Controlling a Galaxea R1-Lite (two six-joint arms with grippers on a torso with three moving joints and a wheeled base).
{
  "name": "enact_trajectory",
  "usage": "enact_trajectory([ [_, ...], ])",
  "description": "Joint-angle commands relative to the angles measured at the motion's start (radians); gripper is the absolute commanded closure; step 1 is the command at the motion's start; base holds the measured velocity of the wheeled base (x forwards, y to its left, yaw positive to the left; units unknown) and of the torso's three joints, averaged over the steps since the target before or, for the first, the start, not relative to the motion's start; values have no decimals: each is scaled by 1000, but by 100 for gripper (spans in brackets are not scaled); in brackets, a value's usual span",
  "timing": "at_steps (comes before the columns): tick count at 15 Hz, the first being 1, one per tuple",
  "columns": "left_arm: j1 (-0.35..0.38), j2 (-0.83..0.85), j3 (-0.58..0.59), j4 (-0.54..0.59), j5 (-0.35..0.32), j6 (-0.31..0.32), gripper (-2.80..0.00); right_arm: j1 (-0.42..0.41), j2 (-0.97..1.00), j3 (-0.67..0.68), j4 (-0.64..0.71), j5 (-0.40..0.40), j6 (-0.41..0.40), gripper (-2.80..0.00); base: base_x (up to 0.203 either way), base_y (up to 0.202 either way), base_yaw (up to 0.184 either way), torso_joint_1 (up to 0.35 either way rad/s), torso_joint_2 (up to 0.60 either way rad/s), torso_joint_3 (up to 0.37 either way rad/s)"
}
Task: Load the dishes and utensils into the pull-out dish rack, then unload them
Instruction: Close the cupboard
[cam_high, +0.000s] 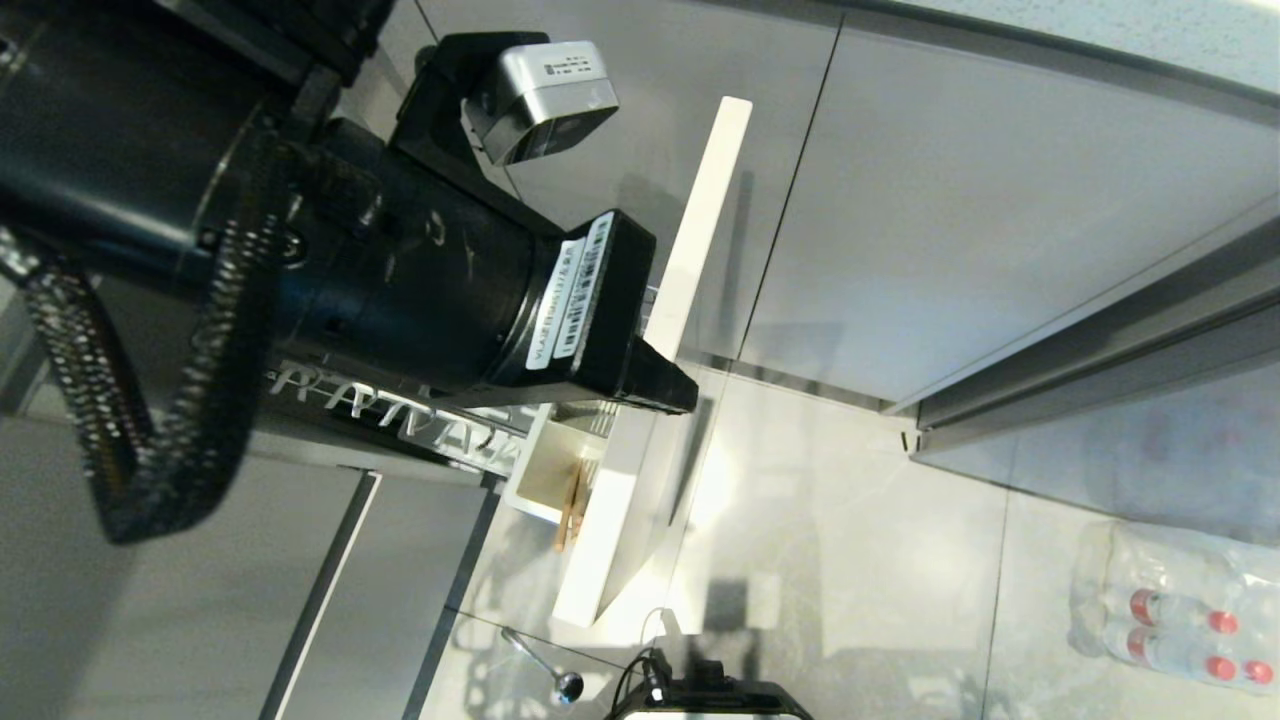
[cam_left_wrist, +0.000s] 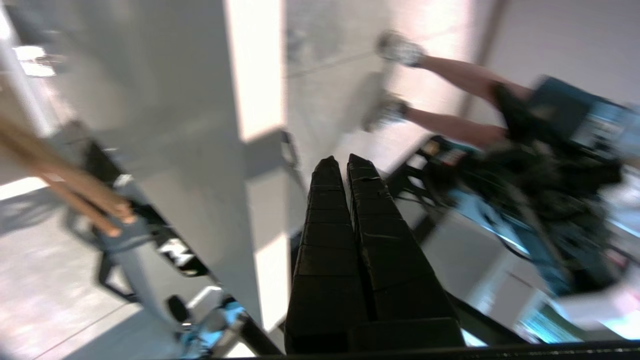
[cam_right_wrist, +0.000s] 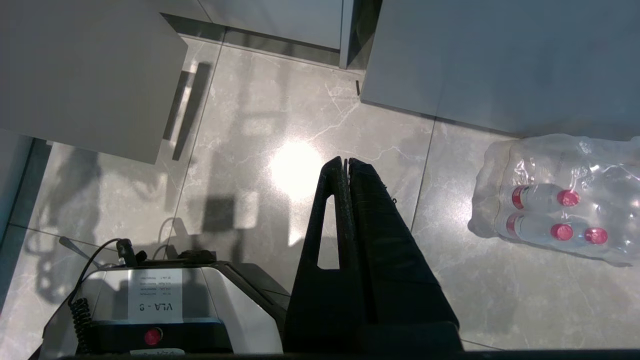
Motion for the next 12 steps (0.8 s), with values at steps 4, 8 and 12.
enact_trajectory([
  [4, -34, 29, 0, 5, 94, -7, 0, 0, 2, 0, 0, 0, 0, 0, 0, 0, 0, 0, 0, 0],
  [8, -43, 41, 0, 8, 194, -7, 0, 2, 1, 0, 0, 0, 0, 0, 0, 0, 0, 0, 0, 0],
  [12, -44, 54, 0, 8, 291, -8, 0, 0, 2, 0, 0, 0, 0, 0, 0, 0, 0, 0, 0, 0],
])
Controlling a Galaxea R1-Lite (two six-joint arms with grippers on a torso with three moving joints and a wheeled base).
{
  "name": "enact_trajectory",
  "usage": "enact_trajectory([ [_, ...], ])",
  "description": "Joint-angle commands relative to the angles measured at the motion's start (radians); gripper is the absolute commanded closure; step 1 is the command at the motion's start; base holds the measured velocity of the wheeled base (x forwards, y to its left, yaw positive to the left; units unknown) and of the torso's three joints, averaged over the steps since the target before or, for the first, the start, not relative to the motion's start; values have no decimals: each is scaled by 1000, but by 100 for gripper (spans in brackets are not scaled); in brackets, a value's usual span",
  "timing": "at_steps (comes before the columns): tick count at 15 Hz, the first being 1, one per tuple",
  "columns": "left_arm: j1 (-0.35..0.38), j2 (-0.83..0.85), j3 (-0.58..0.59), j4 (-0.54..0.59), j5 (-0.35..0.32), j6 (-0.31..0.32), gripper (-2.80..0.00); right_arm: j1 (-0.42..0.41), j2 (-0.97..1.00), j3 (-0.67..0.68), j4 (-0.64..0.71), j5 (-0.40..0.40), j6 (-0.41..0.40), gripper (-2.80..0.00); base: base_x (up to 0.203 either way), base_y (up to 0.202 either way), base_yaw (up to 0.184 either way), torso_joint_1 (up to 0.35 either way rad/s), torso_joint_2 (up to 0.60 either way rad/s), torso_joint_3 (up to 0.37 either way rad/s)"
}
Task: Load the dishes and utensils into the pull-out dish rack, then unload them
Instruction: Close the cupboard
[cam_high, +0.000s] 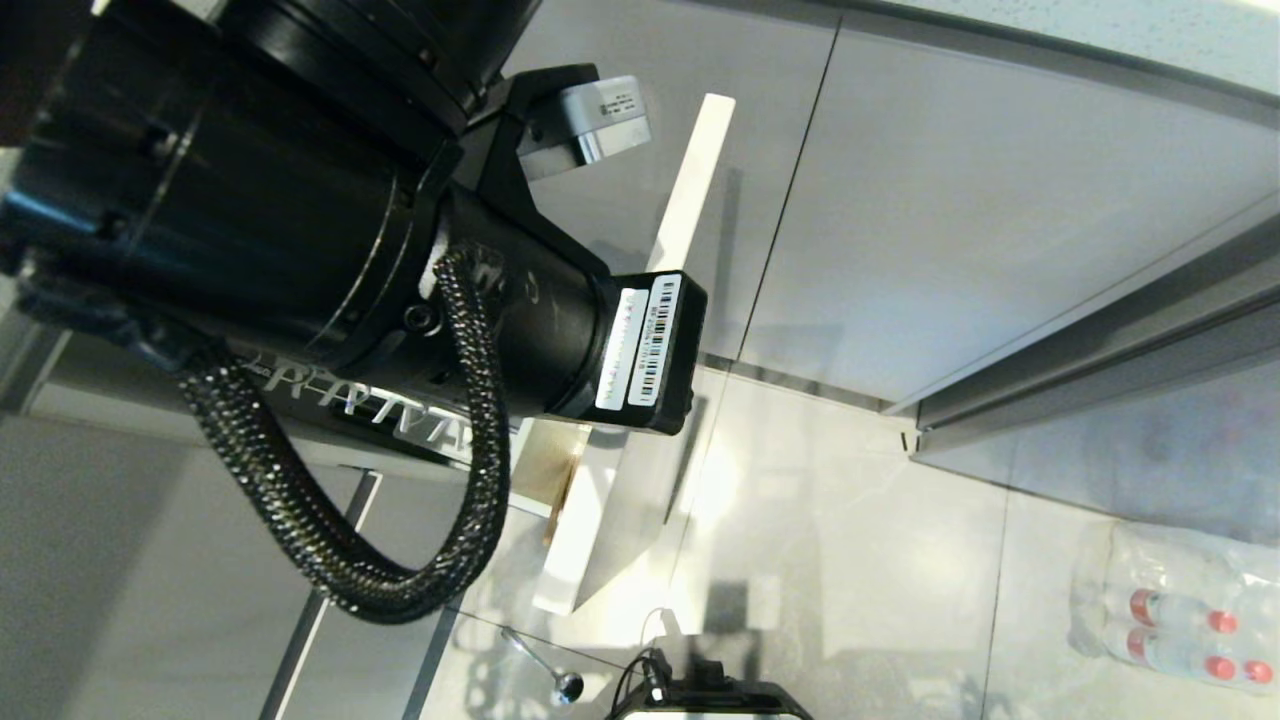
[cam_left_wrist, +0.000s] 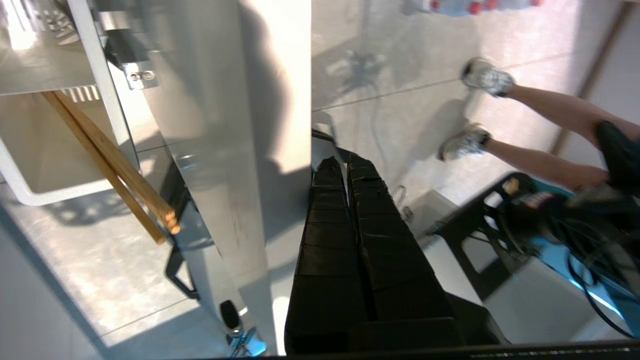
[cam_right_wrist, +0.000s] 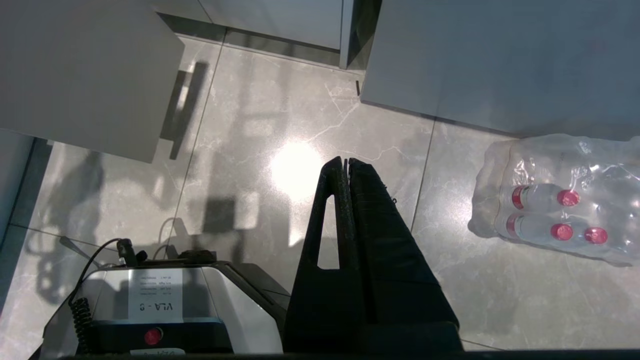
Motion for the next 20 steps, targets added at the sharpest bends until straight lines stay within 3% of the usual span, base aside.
enact_trajectory([
  [1, 1, 8, 0, 7, 27, -4, 0, 1, 2, 0, 0, 0, 1, 0, 0, 0, 0, 0, 0, 0],
  [8, 1, 5, 2, 29, 281, -5, 0, 0, 1, 0, 0, 0, 1, 0, 0, 0, 0, 0, 0, 0],
  [12, 1, 3, 3, 37, 370, -19, 0, 0, 2, 0, 0, 0, 1, 0, 0, 0, 0, 0, 0, 0],
  [17, 34, 4, 19, 36, 557, -21, 0, 0, 2, 0, 0, 0, 1, 0, 0, 0, 0, 0, 0, 0],
  [20, 56, 3, 20, 36, 605, -34, 0, 0, 1, 0, 0, 0, 1, 0, 0, 0, 0, 0, 0, 0],
])
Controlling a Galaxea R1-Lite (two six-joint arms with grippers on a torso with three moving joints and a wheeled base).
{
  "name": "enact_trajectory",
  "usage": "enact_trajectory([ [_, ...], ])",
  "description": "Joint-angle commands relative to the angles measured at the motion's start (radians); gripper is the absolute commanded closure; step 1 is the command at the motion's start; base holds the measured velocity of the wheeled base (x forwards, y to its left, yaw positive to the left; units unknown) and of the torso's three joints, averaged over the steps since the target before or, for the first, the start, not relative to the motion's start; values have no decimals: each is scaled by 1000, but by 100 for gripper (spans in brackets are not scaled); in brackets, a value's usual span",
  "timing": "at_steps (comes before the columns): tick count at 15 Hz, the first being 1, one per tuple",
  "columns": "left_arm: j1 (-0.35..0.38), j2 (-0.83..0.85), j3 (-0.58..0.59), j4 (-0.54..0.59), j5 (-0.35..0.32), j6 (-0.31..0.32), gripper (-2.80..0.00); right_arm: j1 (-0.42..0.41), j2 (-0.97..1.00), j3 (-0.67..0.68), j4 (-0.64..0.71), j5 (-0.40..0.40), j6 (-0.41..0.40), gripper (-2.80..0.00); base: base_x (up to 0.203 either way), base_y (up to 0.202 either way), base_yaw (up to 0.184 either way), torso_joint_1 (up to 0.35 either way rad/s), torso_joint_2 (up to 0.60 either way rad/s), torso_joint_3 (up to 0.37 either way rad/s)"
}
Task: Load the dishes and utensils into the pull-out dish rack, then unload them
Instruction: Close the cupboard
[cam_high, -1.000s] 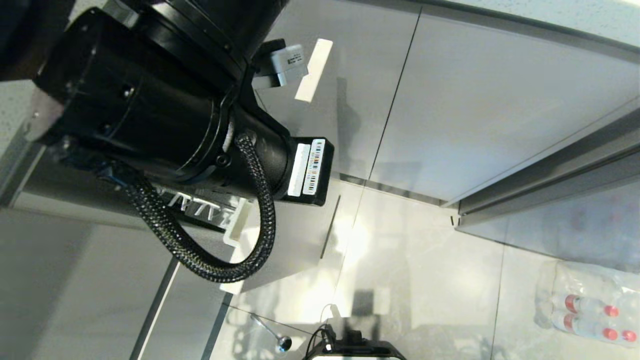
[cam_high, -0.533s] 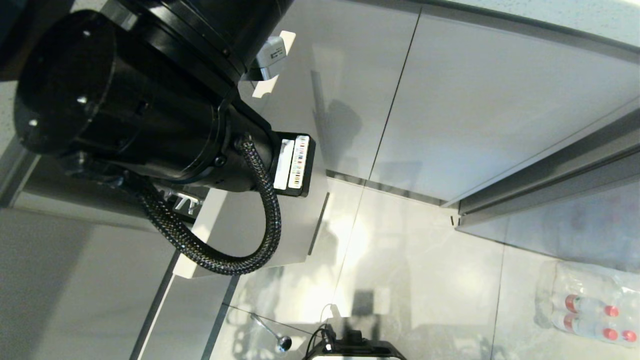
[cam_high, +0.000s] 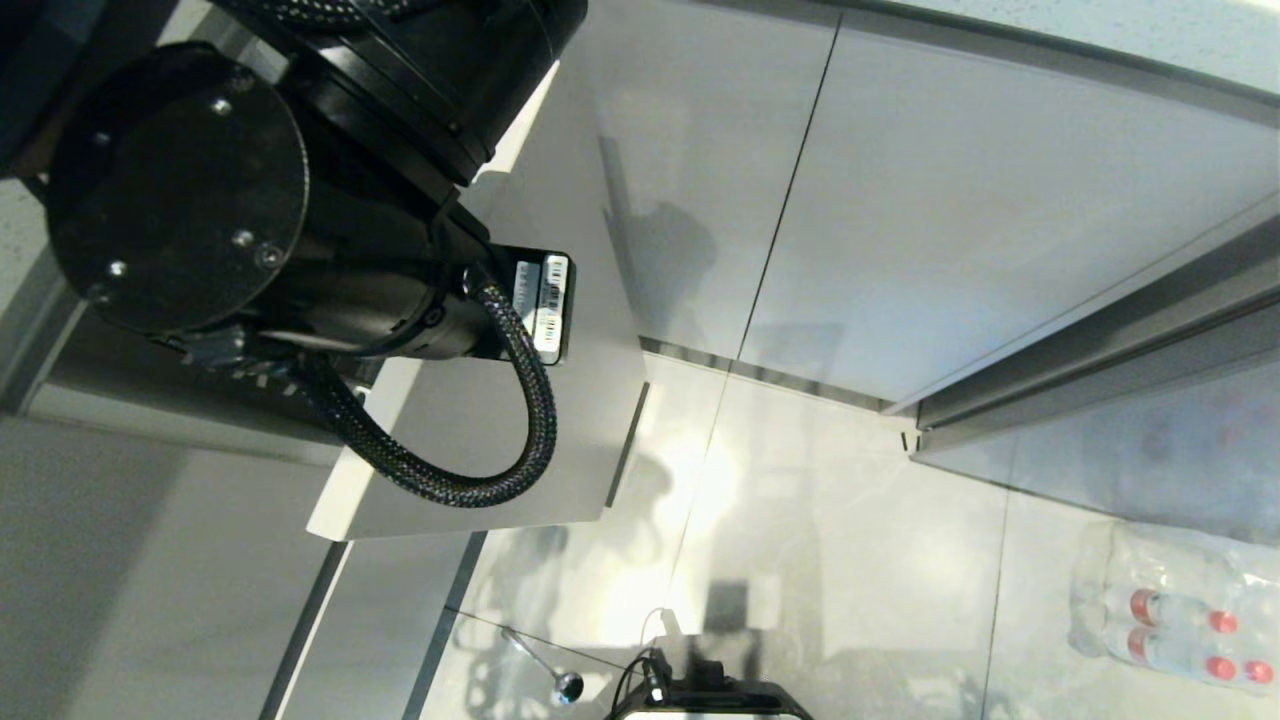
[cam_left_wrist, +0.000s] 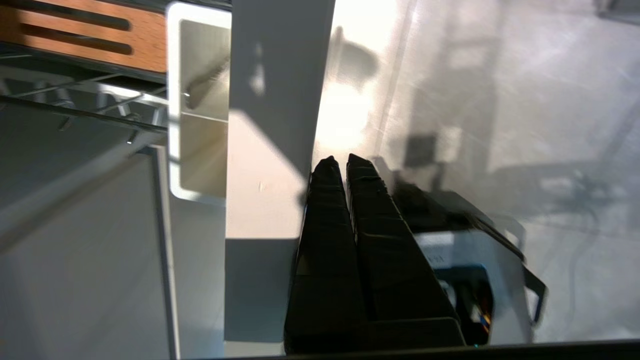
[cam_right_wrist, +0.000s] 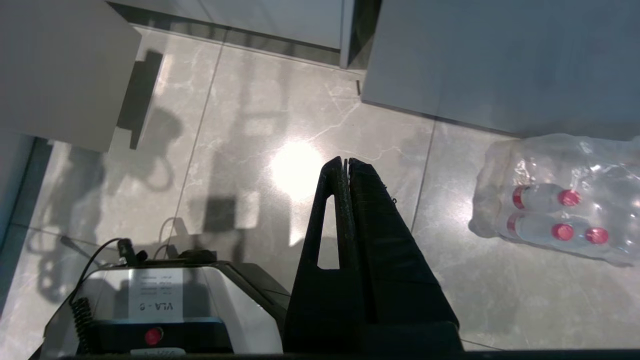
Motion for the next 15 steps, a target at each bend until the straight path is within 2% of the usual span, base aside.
enact_trajectory([
  [1, 5, -3, 2, 6, 27, -5, 0, 0, 1, 0, 0, 0, 1, 0, 0, 0, 0, 0, 0, 0],
  [6, 55, -8, 14, 3, 130, -14, 0, 0, 1, 0, 0, 0, 1, 0, 0, 0, 0, 0, 0, 0],
  [12, 149, -44, 11, 2, 197, -11, 0, 0, 2, 0, 0, 0, 1, 0, 0, 0, 0, 0, 0, 0],
  [15, 201, -51, 4, 0, 209, -9, 0, 0, 2, 0, 0, 0, 1, 0, 0, 0, 0, 0, 0, 0],
])
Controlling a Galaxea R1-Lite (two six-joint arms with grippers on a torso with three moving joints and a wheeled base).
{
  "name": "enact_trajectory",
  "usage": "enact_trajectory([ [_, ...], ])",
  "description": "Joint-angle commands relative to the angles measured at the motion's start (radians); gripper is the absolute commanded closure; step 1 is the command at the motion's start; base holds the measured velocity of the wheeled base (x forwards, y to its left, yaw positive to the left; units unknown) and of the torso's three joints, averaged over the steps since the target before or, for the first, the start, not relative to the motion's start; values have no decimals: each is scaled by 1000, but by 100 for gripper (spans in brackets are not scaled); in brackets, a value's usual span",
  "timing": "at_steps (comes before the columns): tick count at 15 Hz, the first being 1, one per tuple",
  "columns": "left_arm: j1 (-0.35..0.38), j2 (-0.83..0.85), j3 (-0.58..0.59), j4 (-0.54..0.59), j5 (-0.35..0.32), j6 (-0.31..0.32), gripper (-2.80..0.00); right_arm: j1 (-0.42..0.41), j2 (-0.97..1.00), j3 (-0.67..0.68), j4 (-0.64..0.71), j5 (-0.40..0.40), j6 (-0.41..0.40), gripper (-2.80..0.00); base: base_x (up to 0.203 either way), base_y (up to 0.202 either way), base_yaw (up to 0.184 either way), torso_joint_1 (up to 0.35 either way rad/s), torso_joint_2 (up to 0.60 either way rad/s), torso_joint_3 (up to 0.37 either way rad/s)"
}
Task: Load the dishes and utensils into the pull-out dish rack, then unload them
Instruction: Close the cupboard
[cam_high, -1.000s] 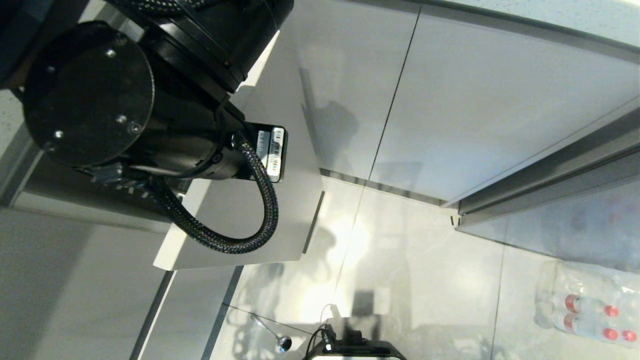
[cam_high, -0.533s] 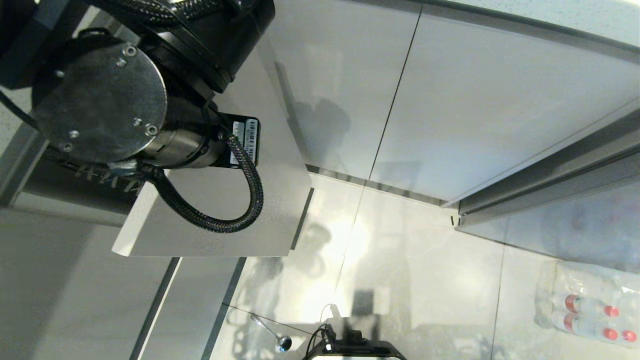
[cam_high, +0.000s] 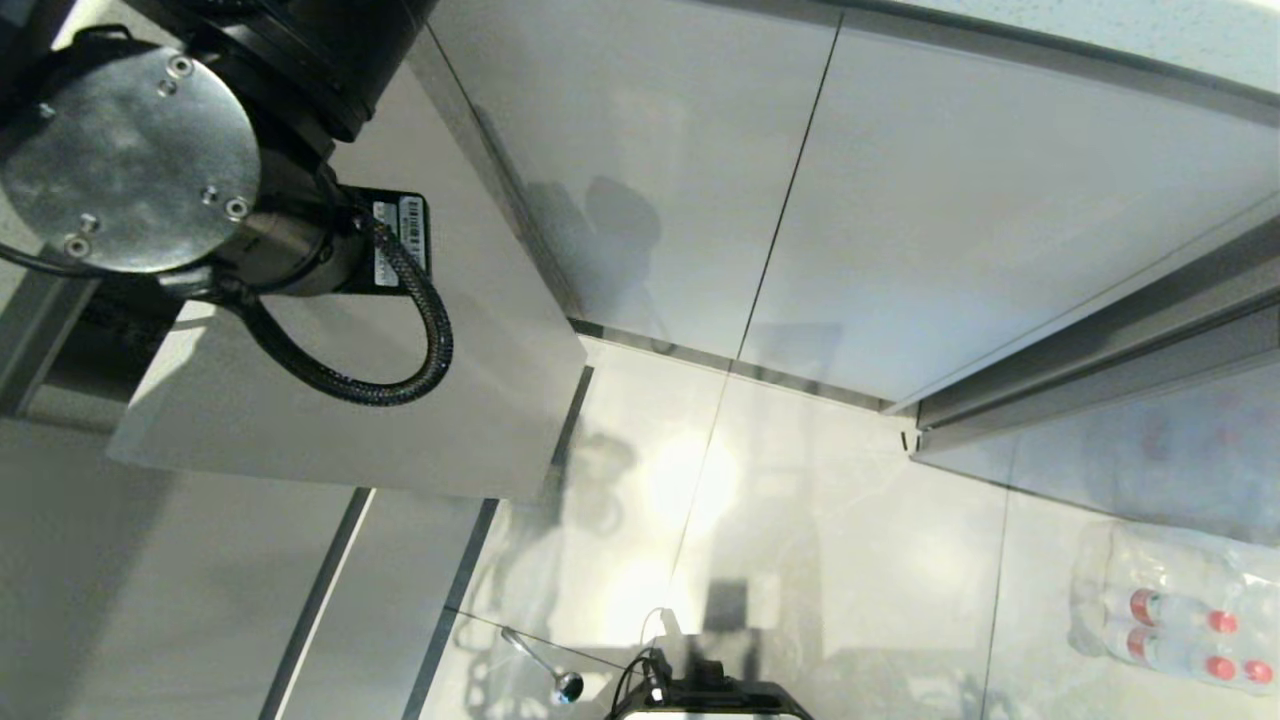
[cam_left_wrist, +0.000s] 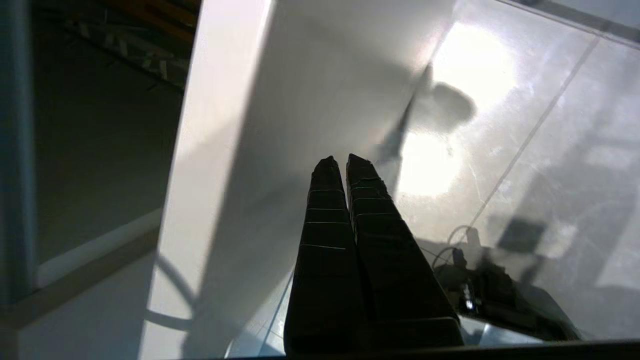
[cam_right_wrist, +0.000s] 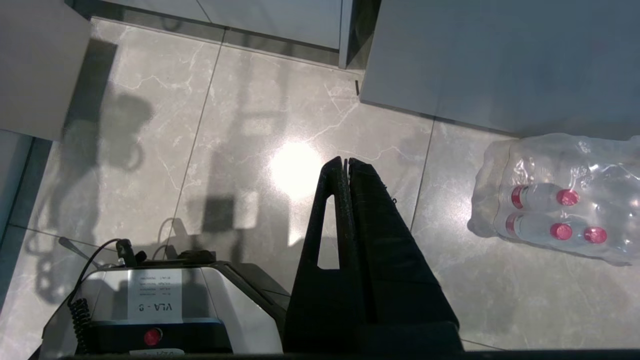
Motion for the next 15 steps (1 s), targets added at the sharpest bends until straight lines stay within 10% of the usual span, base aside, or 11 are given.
enact_trajectory([
  [1, 37, -9, -6, 5, 7, -1, 0, 0, 2, 0, 0, 0, 0, 0, 0, 0, 0, 0, 0, 0],
  [9, 136, -18, -16, -1, 30, 9, 0, 0, 2, 0, 0, 0, 0, 0, 0, 0, 0, 0, 0, 0],
  [15, 10, -139, 0, 3, -16, 49, 0, 1, 2, 0, 0, 0, 0, 0, 0, 0, 0, 0, 0, 0],
])
